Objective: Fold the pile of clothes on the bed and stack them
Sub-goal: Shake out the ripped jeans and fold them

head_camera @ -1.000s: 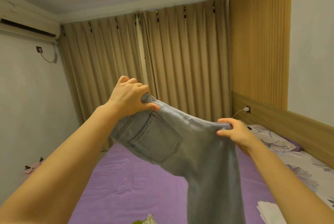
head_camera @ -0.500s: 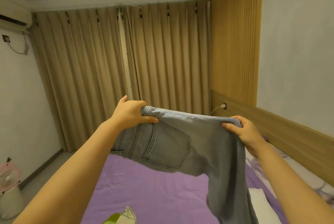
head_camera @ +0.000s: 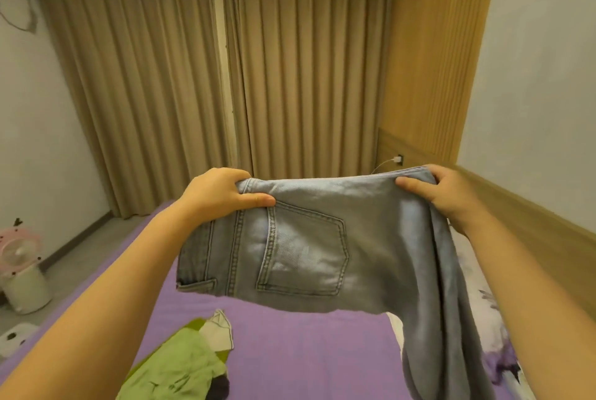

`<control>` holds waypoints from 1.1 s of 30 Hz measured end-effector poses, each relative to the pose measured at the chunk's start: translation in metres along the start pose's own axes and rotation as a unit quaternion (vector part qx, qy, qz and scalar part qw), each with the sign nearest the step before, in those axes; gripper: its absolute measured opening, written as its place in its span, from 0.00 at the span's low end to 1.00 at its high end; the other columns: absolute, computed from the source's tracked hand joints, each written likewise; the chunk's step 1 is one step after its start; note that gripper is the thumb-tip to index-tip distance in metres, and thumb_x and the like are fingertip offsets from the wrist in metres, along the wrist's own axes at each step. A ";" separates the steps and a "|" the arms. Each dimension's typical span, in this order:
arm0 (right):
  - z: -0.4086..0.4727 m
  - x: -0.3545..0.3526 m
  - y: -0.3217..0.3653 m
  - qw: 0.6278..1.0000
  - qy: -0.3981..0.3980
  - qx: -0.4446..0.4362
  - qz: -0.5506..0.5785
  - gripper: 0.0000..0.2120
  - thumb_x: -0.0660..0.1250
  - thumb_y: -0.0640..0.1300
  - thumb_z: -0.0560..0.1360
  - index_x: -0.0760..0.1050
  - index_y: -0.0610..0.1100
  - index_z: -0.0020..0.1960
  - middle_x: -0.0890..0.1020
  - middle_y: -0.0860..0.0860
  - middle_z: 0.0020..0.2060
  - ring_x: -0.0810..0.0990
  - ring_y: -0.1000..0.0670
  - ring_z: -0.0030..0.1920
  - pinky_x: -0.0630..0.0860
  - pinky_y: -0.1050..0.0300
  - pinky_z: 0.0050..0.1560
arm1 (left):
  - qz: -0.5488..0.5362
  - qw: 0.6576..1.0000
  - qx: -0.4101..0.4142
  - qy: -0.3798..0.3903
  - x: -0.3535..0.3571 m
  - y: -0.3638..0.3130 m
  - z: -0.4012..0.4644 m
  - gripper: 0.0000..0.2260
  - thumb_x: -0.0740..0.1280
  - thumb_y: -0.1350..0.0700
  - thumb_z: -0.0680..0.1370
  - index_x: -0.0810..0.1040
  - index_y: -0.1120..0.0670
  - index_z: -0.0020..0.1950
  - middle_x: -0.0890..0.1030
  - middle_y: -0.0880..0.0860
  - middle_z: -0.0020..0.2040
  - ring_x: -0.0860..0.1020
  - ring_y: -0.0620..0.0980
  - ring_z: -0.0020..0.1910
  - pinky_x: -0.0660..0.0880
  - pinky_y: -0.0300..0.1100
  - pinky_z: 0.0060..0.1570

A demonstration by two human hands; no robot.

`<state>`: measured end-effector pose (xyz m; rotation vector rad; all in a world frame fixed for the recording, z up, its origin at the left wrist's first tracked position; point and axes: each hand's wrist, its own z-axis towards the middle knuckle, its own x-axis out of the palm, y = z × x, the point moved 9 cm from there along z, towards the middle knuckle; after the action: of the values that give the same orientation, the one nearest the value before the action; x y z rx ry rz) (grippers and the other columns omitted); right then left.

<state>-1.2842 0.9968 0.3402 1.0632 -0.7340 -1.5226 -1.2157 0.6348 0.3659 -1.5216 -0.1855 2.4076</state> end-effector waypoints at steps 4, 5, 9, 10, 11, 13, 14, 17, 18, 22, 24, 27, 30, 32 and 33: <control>-0.028 0.105 -0.079 0.981 0.163 0.070 -0.078 0.05 0.74 0.42 0.71 0.78 0.47 0.45 0.82 0.52 0.41 0.79 0.55 0.42 0.73 0.63 0.39 | 0.030 0.994 -0.079 0.074 0.053 0.070 -0.064 0.35 0.58 0.21 0.57 0.77 0.52 0.40 0.79 0.49 0.36 0.76 0.49 0.38 0.67 0.45 0.34; -0.044 0.134 -0.106 0.970 0.205 0.093 -0.091 0.05 0.72 0.40 0.72 0.77 0.45 0.45 0.81 0.50 0.41 0.78 0.52 0.42 0.73 0.61 0.40 | 0.032 0.990 -0.100 0.097 0.071 0.090 -0.086 0.35 0.58 0.21 0.58 0.76 0.52 0.40 0.78 0.50 0.35 0.75 0.49 0.37 0.64 0.45 0.33; -0.111 0.227 -0.201 0.928 0.304 0.174 -0.125 0.03 0.68 0.37 0.75 0.73 0.41 0.45 0.77 0.46 0.41 0.74 0.48 0.43 0.68 0.56 0.40 | 0.018 0.964 -0.191 0.184 0.146 0.160 -0.182 0.26 0.63 0.24 0.64 0.72 0.48 0.37 0.74 0.49 0.33 0.71 0.46 0.32 0.60 0.43 0.30; -0.126 0.247 -0.220 0.918 0.321 0.191 -0.132 0.03 0.67 0.37 0.76 0.73 0.40 0.46 0.76 0.45 0.42 0.73 0.47 0.44 0.68 0.55 0.41 | 0.011 0.956 -0.215 0.198 0.162 0.176 -0.205 0.24 0.65 0.26 0.66 0.73 0.47 0.38 0.75 0.49 0.34 0.73 0.46 0.34 0.62 0.43 0.30; -0.140 0.265 -0.236 0.909 0.335 0.206 -0.137 0.02 0.66 0.37 0.77 0.72 0.39 0.47 0.76 0.44 0.43 0.73 0.47 0.44 0.67 0.55 0.41 | 0.005 0.948 -0.237 0.210 0.176 0.190 -0.227 0.24 0.66 0.27 0.66 0.74 0.48 0.40 0.77 0.49 0.35 0.74 0.46 0.35 0.63 0.43 0.31; -0.164 0.295 -0.262 0.897 0.350 0.232 -0.137 0.03 0.65 0.36 0.77 0.72 0.38 0.49 0.76 0.43 0.45 0.73 0.46 0.45 0.67 0.56 0.41 | -0.007 0.936 -0.266 0.231 0.200 0.213 -0.263 0.25 0.66 0.28 0.67 0.74 0.50 0.43 0.77 0.48 0.37 0.75 0.47 0.38 0.65 0.44 0.32; -0.172 0.308 -0.271 0.896 0.349 0.241 -0.132 0.03 0.65 0.36 0.77 0.72 0.38 0.50 0.76 0.43 0.46 0.73 0.46 0.45 0.67 0.57 0.41 | -0.016 0.931 -0.274 0.241 0.211 0.223 -0.277 0.24 0.66 0.29 0.67 0.74 0.49 0.44 0.78 0.47 0.37 0.75 0.47 0.38 0.66 0.44 0.33; -0.189 0.339 -0.291 0.903 0.325 0.256 -0.117 0.04 0.67 0.34 0.76 0.73 0.39 0.49 0.77 0.45 0.45 0.74 0.46 0.47 0.67 0.58 0.41 | -0.038 0.919 -0.280 0.276 0.239 0.245 -0.309 0.21 0.67 0.31 0.68 0.74 0.46 0.47 0.78 0.45 0.39 0.75 0.46 0.39 0.66 0.42 0.33; -0.195 0.349 -0.298 0.905 0.316 0.260 -0.111 0.04 0.67 0.34 0.76 0.74 0.40 0.49 0.77 0.45 0.45 0.74 0.46 0.47 0.67 0.58 0.42 | -0.040 0.916 -0.282 0.282 0.247 0.253 -0.317 0.20 0.67 0.31 0.68 0.74 0.45 0.48 0.78 0.45 0.41 0.76 0.47 0.40 0.67 0.42 0.34; -0.214 0.385 -0.323 0.918 0.270 0.264 -0.119 0.04 0.65 0.38 0.77 0.71 0.44 0.51 0.79 0.45 0.46 0.76 0.46 0.48 0.68 0.55 0.43 | -0.027 0.907 -0.300 0.296 0.276 0.290 -0.341 0.24 0.66 0.30 0.69 0.75 0.48 0.52 0.80 0.46 0.43 0.77 0.48 0.42 0.70 0.44 0.37; -0.220 0.397 -0.333 0.918 0.265 0.250 -0.159 0.05 0.64 0.43 0.79 0.71 0.43 0.54 0.80 0.45 0.46 0.77 0.44 0.47 0.68 0.54 0.42 | -0.037 0.899 -0.311 0.306 0.287 0.310 -0.350 0.24 0.66 0.29 0.68 0.75 0.47 0.50 0.80 0.45 0.42 0.77 0.47 0.41 0.69 0.42 0.36; -0.220 0.417 -0.340 0.901 0.309 0.231 -0.197 0.09 0.62 0.45 0.79 0.70 0.43 0.57 0.80 0.44 0.47 0.79 0.41 0.48 0.71 0.52 0.42 | -0.055 0.876 -0.319 0.356 0.298 0.345 -0.358 0.25 0.66 0.26 0.65 0.75 0.46 0.46 0.79 0.44 0.39 0.76 0.45 0.40 0.69 0.43 0.36; -0.221 0.452 -0.350 0.838 0.444 0.254 -0.189 0.11 0.63 0.49 0.79 0.70 0.45 0.58 0.78 0.44 0.48 0.77 0.39 0.52 0.69 0.56 0.40 | -0.098 0.813 -0.330 0.469 0.303 0.387 -0.357 0.25 0.68 0.26 0.61 0.75 0.46 0.38 0.78 0.43 0.36 0.75 0.42 0.37 0.68 0.38 0.35; -0.218 0.478 -0.360 0.809 0.485 0.282 -0.176 0.12 0.65 0.50 0.78 0.72 0.44 0.57 0.78 0.46 0.51 0.76 0.42 0.52 0.69 0.56 0.44 | -0.095 0.761 -0.343 0.542 0.311 0.417 -0.357 0.23 0.70 0.29 0.62 0.78 0.47 0.42 0.81 0.45 0.42 0.77 0.43 0.43 0.72 0.38 0.40; -0.215 0.491 -0.365 0.811 0.480 0.287 -0.172 0.10 0.67 0.49 0.77 0.72 0.44 0.53 0.77 0.47 0.47 0.76 0.45 0.49 0.69 0.58 0.42 | -0.069 0.754 -0.340 0.558 0.318 0.433 -0.355 0.25 0.70 0.29 0.64 0.78 0.49 0.47 0.81 0.48 0.47 0.78 0.47 0.47 0.73 0.41 0.44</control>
<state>-1.2481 0.6201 -0.1868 2.2785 -0.2518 -0.8017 -1.0985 0.3057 -0.1748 -2.8126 -0.8936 0.9419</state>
